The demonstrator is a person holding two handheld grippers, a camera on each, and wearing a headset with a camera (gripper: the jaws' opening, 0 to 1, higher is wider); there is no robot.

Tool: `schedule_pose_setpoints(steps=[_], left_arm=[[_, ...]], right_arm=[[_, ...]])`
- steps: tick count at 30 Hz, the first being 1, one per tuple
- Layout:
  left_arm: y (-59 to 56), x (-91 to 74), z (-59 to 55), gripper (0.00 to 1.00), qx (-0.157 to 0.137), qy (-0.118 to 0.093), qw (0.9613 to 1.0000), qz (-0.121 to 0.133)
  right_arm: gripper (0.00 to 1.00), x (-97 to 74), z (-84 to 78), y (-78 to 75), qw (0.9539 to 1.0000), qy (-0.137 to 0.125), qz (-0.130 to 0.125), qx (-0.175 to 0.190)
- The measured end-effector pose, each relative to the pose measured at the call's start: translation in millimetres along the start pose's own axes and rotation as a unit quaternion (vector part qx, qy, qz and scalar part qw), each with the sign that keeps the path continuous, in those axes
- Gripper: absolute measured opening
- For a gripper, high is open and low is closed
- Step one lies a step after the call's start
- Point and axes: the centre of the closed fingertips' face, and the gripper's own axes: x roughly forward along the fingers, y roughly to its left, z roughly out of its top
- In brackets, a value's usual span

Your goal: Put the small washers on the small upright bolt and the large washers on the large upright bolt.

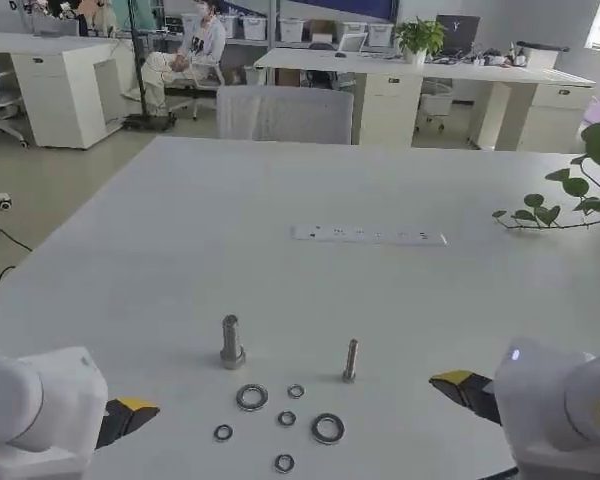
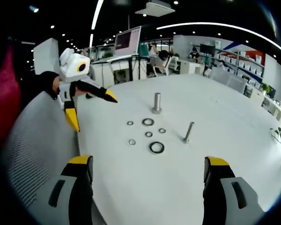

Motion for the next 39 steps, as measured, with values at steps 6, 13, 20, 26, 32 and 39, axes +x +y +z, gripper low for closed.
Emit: schedule_pose_setpoints(steps=[6, 13, 20, 26, 32, 39], left_arm=[[1.1, -0.3, 0.2, 0.99, 0.0, 0.0, 1.0, 0.003], [0.7, -0.5, 1.0, 0.99, 0.0, 0.0, 1.0, 0.002], [1.6, -0.9, 2.2, 0.99, 0.001, -0.002, 1.0, 0.004], [0.9, -0.9, 2.9, 0.99, 0.001, -0.004, 1.0, 0.003], [0.5, -0.8, 2.7, 0.98, 0.001, -0.004, 1.0, 0.003], [0.3, -0.8, 2.1, 0.98, 0.001, -0.005, 1.0, 0.003]], right_arm=[[1.0, 0.2, 0.1, 0.2, 1.0, 0.001, 0.001, -0.003], [0.99, -0.1, 0.7, 0.1, 1.0, 0.0, 0.0, -0.004], [0.99, -0.1, 1.0, -0.1, 1.0, 0.001, 0.0, -0.005], [0.99, -0.2, 0.2, -0.1, 1.0, 0.002, 0.0, -0.005], [0.99, -0.2, -0.7, 0.2, 1.0, 0.003, 0.0, -0.006], [0.99, -0.1, -1.4, 0.7, 1.0, 0.004, 0.0, -0.006]])
